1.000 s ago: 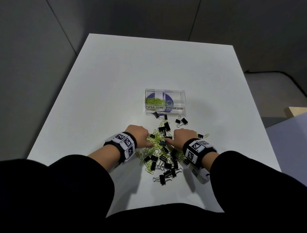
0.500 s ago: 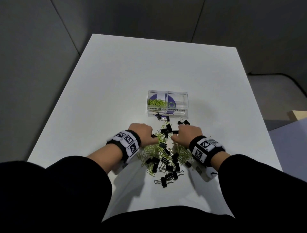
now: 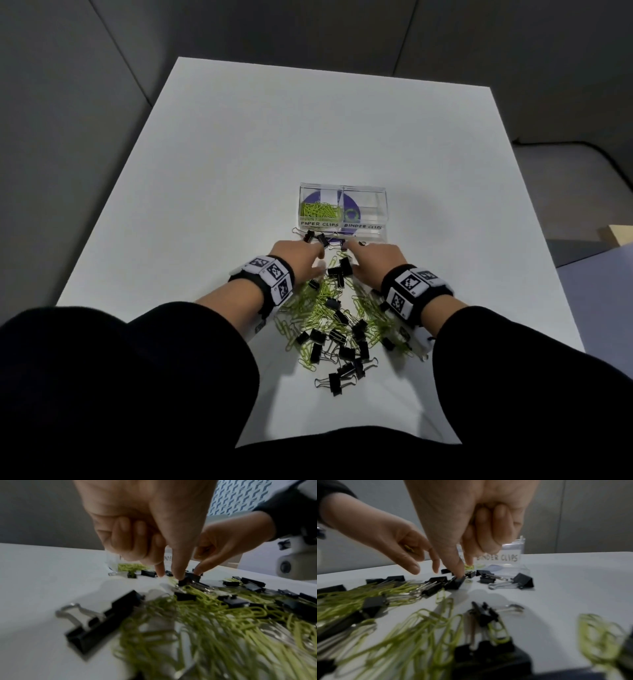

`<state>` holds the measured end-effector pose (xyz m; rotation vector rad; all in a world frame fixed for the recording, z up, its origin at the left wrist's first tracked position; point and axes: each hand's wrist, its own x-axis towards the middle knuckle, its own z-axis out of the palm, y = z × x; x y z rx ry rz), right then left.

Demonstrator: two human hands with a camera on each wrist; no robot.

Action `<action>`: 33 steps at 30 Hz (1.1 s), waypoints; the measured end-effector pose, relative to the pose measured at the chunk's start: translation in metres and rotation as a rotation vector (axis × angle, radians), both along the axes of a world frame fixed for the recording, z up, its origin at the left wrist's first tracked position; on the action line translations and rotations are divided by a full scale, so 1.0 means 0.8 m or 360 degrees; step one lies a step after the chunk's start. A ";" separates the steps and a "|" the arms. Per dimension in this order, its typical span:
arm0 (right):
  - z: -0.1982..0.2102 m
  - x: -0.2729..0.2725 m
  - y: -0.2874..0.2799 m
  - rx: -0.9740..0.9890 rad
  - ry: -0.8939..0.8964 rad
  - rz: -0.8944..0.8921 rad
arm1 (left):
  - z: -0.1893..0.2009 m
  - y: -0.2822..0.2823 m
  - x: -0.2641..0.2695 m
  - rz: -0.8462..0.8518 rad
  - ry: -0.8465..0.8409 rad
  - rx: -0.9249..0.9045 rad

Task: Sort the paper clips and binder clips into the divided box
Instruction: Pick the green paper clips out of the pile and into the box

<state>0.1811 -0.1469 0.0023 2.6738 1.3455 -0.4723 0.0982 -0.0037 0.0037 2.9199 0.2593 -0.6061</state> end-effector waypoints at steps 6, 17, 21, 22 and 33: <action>-0.006 -0.010 0.005 -0.0163 0.0081 0.0137 | -0.016 -0.021 0.003 0.0055 -0.0032 -0.0068; -0.010 -0.019 -0.016 -0.0123 0.0076 0.0103 | -0.016 -0.032 -0.012 0.0023 -0.0088 -0.0070; -0.009 -0.019 -0.016 -0.0161 0.0105 0.0095 | -0.015 -0.041 -0.012 0.0134 -0.0042 -0.0065; -0.009 -0.019 -0.017 -0.0174 0.0104 0.0110 | -0.015 -0.044 -0.011 0.0161 -0.0019 -0.0047; 0.025 0.015 -0.051 -0.0017 0.0191 -0.0135 | -0.012 -0.053 -0.004 0.0172 0.0113 -0.0142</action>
